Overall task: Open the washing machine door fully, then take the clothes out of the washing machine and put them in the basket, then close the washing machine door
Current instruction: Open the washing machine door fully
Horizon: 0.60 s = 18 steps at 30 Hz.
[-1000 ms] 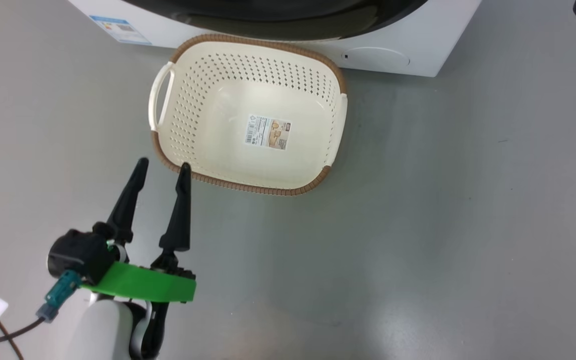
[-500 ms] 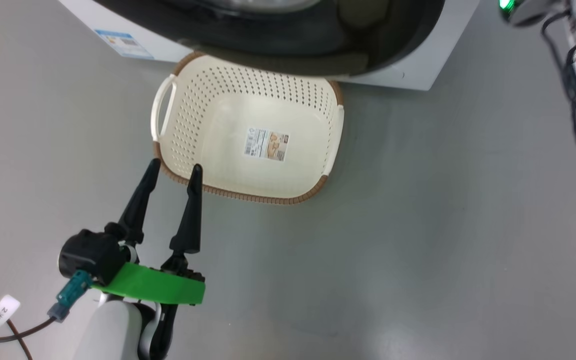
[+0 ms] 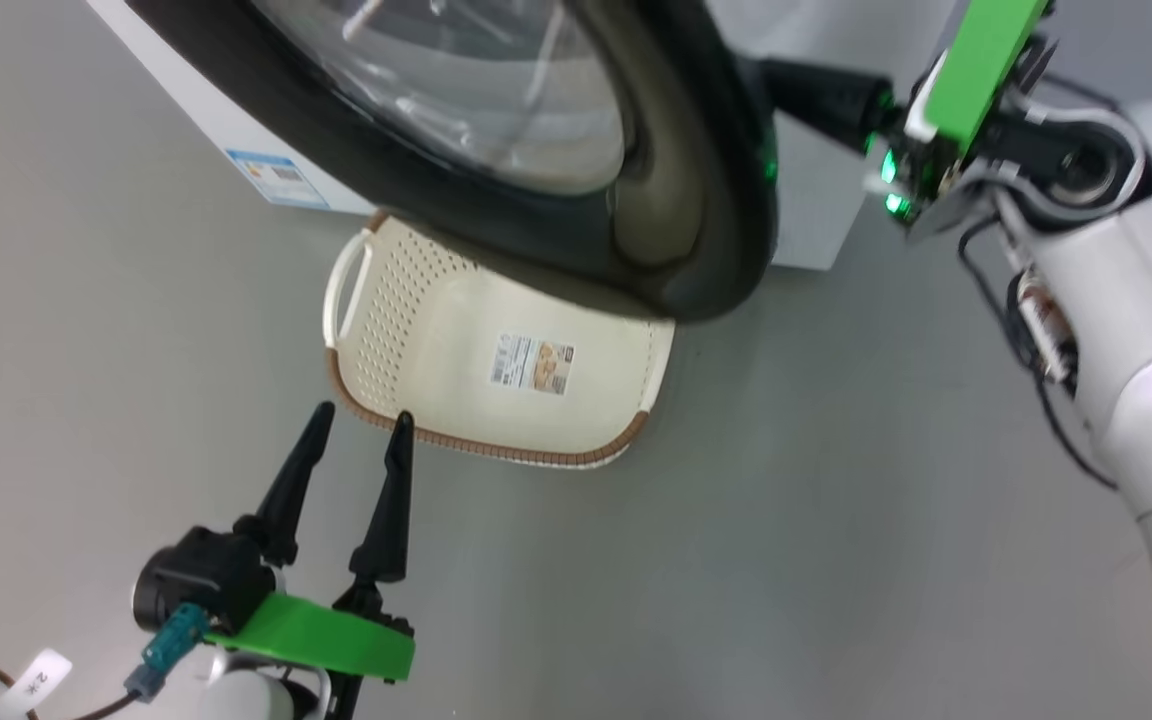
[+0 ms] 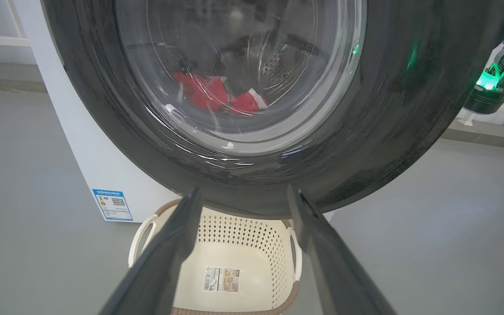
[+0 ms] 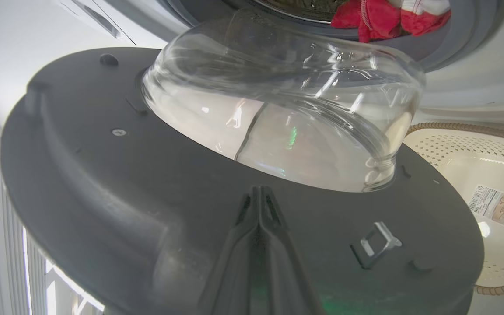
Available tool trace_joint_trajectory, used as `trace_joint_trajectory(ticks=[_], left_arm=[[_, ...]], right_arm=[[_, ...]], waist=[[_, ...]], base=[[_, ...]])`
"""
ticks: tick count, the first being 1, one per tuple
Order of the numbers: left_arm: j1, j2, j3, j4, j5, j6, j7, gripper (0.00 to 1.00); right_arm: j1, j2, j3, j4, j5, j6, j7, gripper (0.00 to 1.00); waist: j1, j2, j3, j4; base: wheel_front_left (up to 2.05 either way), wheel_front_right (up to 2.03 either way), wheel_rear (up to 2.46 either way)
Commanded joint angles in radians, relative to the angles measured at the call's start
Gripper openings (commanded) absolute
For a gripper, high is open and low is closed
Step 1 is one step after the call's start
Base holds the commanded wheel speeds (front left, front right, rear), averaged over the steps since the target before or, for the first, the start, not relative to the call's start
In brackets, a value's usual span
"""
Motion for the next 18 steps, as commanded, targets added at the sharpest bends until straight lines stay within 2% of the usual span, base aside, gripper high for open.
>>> trace_joint_trajectory(ticks=[1, 18], left_arm=[[0.014, 0.023, 0.030, -0.016, 0.007, -0.003, -0.008, 1.00], [0.093, 0.018, 0.068, 0.014, 0.030, -0.003, -0.008, 1.00]], right_arm=[[0.039, 0.034, 0.007, -0.050, -0.012, 0.002, 0.012, 0.00], [0.294, 0.063, 0.024, -0.230, -0.040, 0.002, 0.010, 0.00]], waist=[[0.0000, -0.0001, -0.043, 0.011], [0.0000, -0.0001, -0.177, 0.095]], base=[[0.00, 0.00, 0.00], [0.00, 0.00, 0.00]])
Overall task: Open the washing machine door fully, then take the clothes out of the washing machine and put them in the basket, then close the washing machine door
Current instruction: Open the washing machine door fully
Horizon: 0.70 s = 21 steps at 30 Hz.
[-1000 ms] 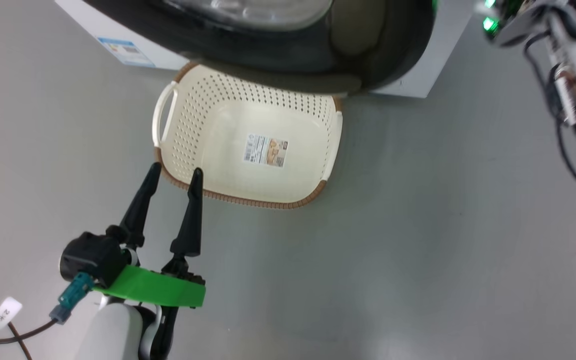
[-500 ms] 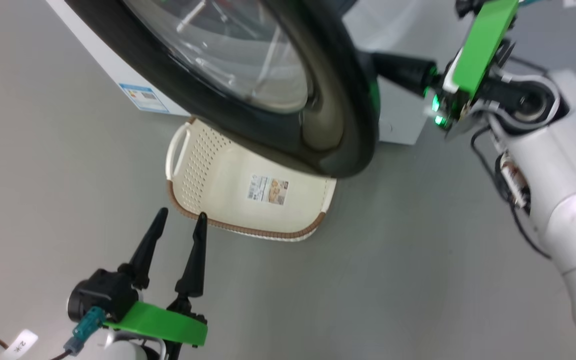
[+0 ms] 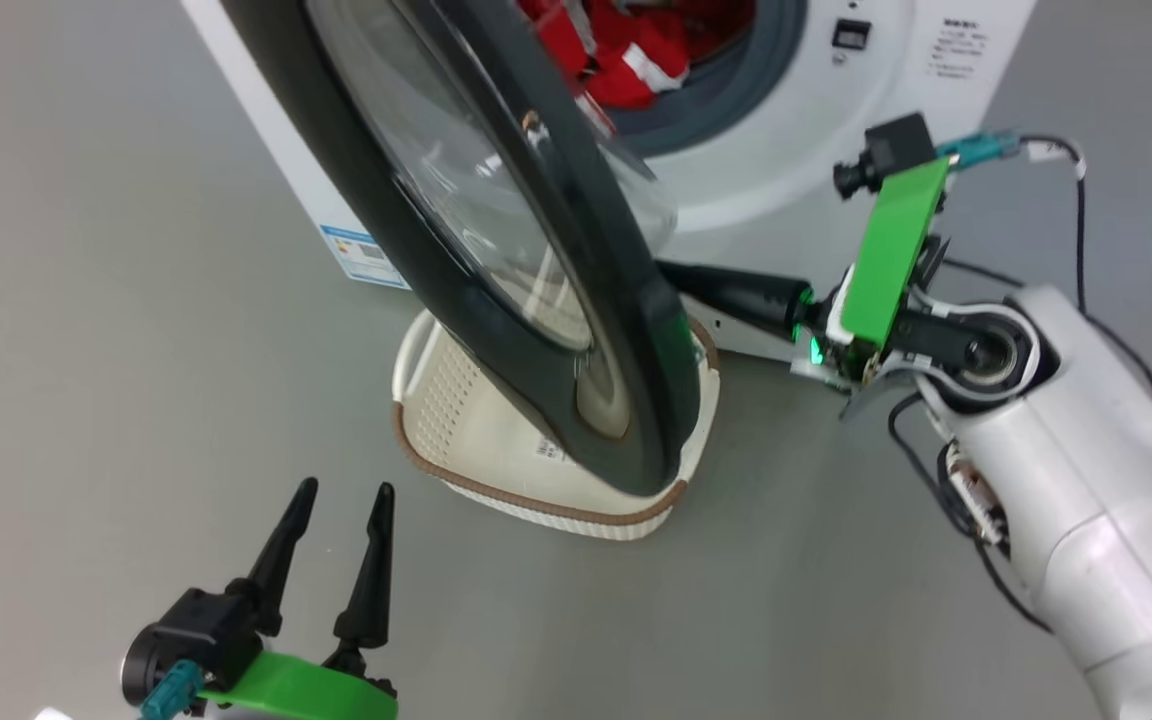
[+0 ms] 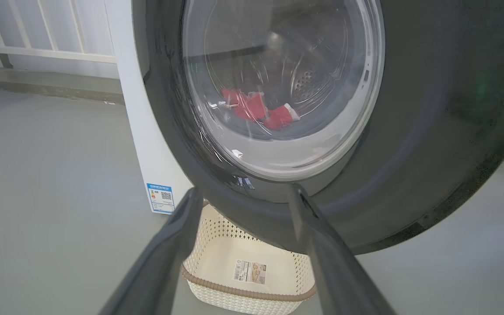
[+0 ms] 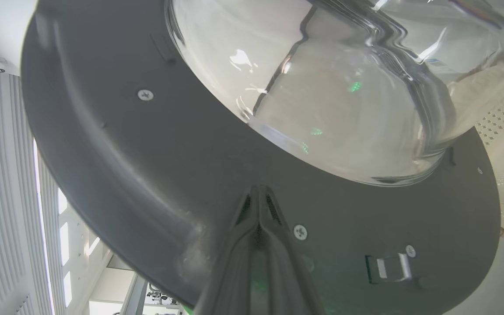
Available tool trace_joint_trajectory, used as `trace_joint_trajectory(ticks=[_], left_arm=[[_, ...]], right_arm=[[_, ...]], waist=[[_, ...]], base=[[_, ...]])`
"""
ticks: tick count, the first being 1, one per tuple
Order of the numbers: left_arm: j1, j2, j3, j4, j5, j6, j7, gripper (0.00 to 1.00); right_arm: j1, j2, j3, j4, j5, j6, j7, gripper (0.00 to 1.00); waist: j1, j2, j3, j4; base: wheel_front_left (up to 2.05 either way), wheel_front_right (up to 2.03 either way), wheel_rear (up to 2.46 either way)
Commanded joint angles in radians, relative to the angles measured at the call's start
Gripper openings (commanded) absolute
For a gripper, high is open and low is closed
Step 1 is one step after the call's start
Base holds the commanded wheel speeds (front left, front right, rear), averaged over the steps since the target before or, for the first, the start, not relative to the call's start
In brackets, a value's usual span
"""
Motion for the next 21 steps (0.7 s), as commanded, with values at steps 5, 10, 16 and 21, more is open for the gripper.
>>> trace_joint_trajectory(ticks=[5, 10, 16, 21], left_arm=[[0.014, 0.017, 0.051, -0.013, 0.020, -0.003, -0.008, 1.00], [0.017, 0.017, 0.066, -0.007, 0.029, -0.003, -0.008, 1.00], [0.014, 0.016, 0.070, 0.008, 0.026, -0.003, -0.008, 1.00], [0.001, 0.016, 0.073, 0.031, 0.017, -0.003, -0.008, 1.00]], right_arm=[[0.067, 0.042, 0.014, -0.072, -0.010, 0.002, -0.002, 0.00], [0.105, 0.060, 0.012, -0.108, -0.023, 0.002, -0.009, 0.00], [0.130, 0.083, 0.025, -0.130, -0.046, 0.002, -0.007, 0.00], [0.136, 0.102, 0.043, -0.134, -0.067, 0.002, 0.000, 0.00]], waist=[[0.0000, 0.0000, -0.053, 0.059], [0.0000, 0.0000, -0.065, 0.094], [0.0000, 0.0000, -0.068, 0.133], [0.0000, 0.0000, -0.066, 0.166]], base=[[0.00, 0.00, 0.00], [0.00, 0.00, 0.00], [0.00, 0.00, 0.00], [0.00, 0.00, 0.00]])
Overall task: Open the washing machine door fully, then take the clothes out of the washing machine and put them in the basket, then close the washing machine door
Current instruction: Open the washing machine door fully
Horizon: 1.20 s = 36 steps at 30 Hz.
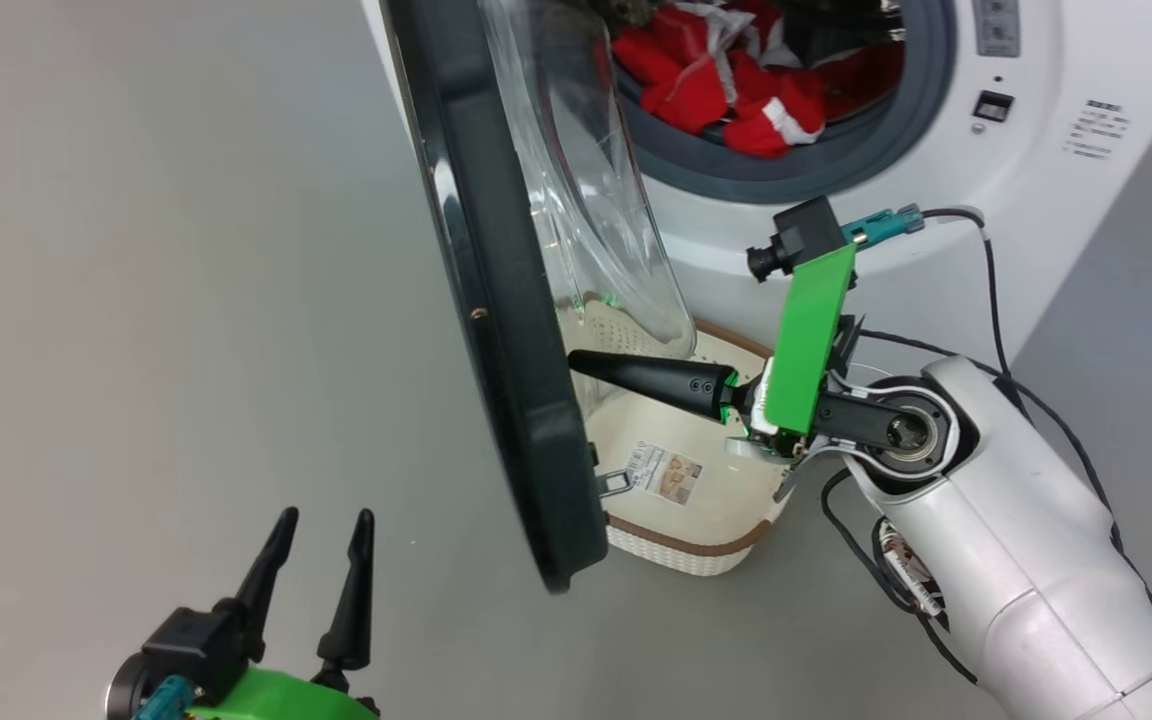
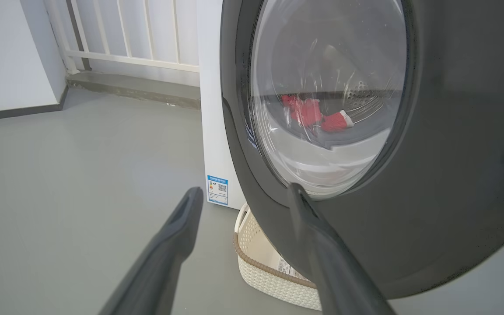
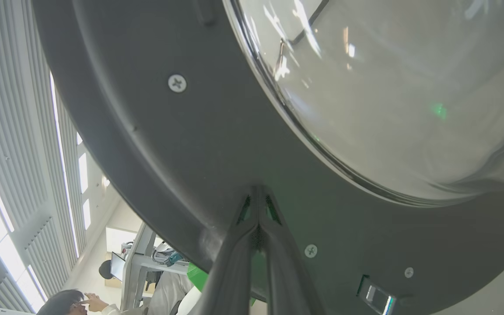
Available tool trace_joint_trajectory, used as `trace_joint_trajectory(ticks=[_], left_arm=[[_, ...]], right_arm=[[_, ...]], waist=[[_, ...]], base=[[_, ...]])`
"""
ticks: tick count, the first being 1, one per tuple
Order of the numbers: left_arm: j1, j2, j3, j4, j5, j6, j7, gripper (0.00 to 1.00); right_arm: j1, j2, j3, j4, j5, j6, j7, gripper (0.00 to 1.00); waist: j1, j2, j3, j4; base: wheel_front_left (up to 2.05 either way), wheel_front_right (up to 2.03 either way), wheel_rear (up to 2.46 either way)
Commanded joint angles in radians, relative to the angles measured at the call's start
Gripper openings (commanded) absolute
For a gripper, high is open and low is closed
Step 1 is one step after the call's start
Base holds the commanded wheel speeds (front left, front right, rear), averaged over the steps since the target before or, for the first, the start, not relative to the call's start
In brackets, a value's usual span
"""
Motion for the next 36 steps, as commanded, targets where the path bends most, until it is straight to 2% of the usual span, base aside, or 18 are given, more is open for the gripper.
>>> trace_joint_trajectory(ticks=[1, 8, 23, 36], left_arm=[[-0.022, 0.016, 0.041, -0.012, -0.002, -0.003, -0.008, 1.00], [-0.036, 0.016, 0.066, 0.006, -0.020, -0.003, -0.008, 1.00], [-0.036, 0.016, 0.092, -0.030, -0.065, 0.031, -0.008, 1.00], [-0.031, 0.016, 0.086, -0.026, -0.068, 0.038, -0.008, 1.00]], right_arm=[[0.020, 0.038, 0.018, -0.034, -0.012, 0.002, 0.005, 0.00], [0.019, 0.060, 0.035, -0.031, -0.034, 0.002, 0.003, 0.00], [-0.040, 0.113, 0.101, 0.020, -0.042, 0.002, 0.005, 0.00], [-0.037, 0.114, 0.108, 0.034, -0.050, 0.002, -0.042, 0.00]], waist=[[0.0000, 0.0000, 0.001, 0.024], [0.0000, 0.0000, 0.008, 0.076], [0.0000, 0.0000, 0.041, 0.089], [0.0000, 0.0000, 0.024, 0.085]], base=[[0.00, 0.00, 0.00], [0.00, 0.00, 0.00], [0.00, 0.00, 0.00], [0.00, 0.00, 0.00]])
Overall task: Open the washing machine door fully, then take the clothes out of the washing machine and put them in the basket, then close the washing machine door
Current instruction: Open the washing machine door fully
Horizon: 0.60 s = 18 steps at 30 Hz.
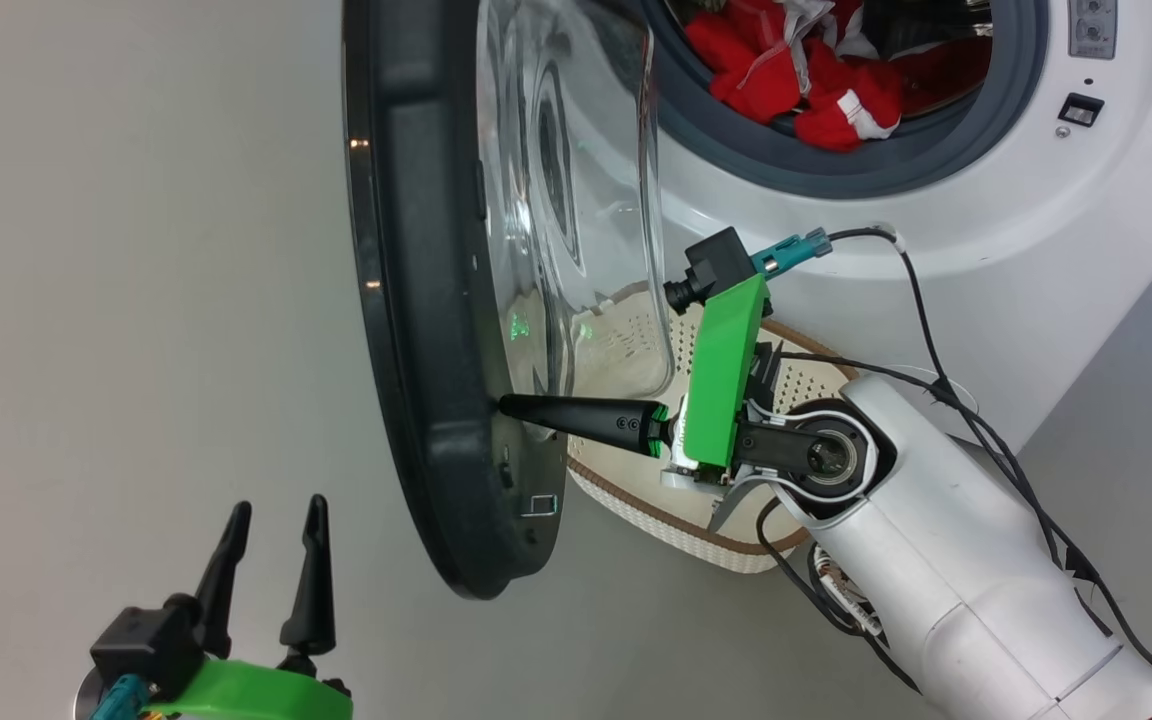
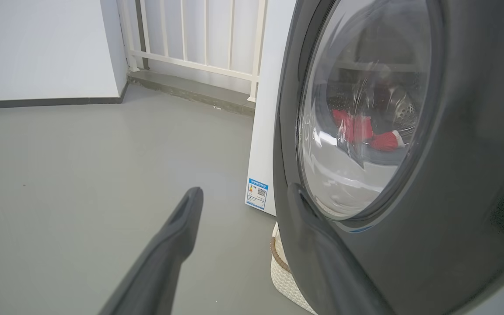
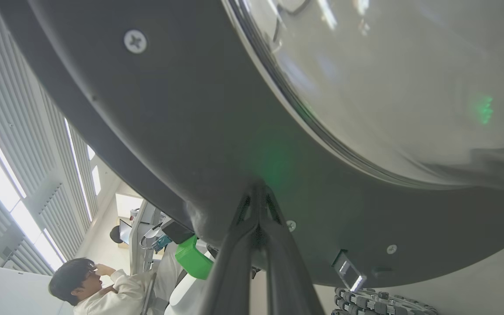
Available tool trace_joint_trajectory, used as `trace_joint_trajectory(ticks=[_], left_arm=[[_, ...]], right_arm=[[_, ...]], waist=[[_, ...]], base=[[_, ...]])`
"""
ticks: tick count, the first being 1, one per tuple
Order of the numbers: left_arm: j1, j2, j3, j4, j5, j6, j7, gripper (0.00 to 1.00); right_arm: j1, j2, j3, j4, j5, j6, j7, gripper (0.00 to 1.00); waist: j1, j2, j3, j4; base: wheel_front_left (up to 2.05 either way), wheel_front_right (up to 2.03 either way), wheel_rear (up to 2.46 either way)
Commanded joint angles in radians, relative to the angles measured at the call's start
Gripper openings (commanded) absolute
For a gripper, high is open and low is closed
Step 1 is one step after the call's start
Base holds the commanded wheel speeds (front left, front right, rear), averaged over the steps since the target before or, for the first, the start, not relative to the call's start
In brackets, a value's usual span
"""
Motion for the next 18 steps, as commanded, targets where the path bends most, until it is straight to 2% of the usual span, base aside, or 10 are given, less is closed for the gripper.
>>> trace_joint_trajectory(ticks=[1, 2, 3, 4, 5, 6, 18], left_arm=[[-0.026, 0.018, 0.030, -0.018, -0.003, 0.003, -0.008, 1.00], [-0.026, 0.018, 0.029, -0.016, -0.002, 0.002, -0.008, 1.00], [-0.027, 0.018, 0.027, -0.014, -0.002, 0.002, -0.008, 1.00], [-0.027, 0.018, 0.026, -0.013, -0.001, 0.001, -0.008, 1.00], [-0.027, 0.018, 0.025, -0.011, -0.001, 0.001, -0.008, 1.00], [-0.028, 0.018, 0.025, -0.009, 0.000, 0.000, -0.008, 1.00], [-0.035, 0.018, 0.018, 0.021, 0.007, -0.008, -0.008, 1.00]], right_arm=[[-0.006, 0.034, 0.004, -0.027, -0.020, 0.002, -0.013, 0.04], [-0.002, 0.032, 0.001, -0.027, -0.022, 0.002, -0.020, 0.31], [0.002, 0.030, 0.000, -0.028, -0.024, 0.002, -0.025, 0.43], [0.006, 0.027, -0.002, -0.030, -0.027, 0.002, -0.031, 0.49], [0.010, 0.024, -0.005, -0.031, -0.031, 0.002, -0.041, 0.72], [0.014, 0.020, -0.007, -0.031, -0.035, 0.002, -0.052, 1.00], [0.105, -0.068, 0.021, -0.046, -0.124, 0.002, -0.210, 1.00]], waist=[[0.0000, 0.0000, -0.005, -0.002], [0.0000, 0.0000, -0.007, -0.002], [0.0000, 0.0000, -0.010, -0.003], [0.0000, 0.0000, -0.012, -0.004], [0.0000, 0.0000, -0.014, -0.004], [0.0000, 0.0000, -0.016, -0.005], [0.0000, 0.0000, -0.044, -0.014]], base=[[0.00, 0.00, 0.00], [0.00, 0.00, 0.00], [0.00, 0.00, 0.00], [0.00, 0.00, 0.00], [0.00, 0.00, 0.00], [0.00, 0.00, 0.00], [0.00, 0.00, 0.00]])
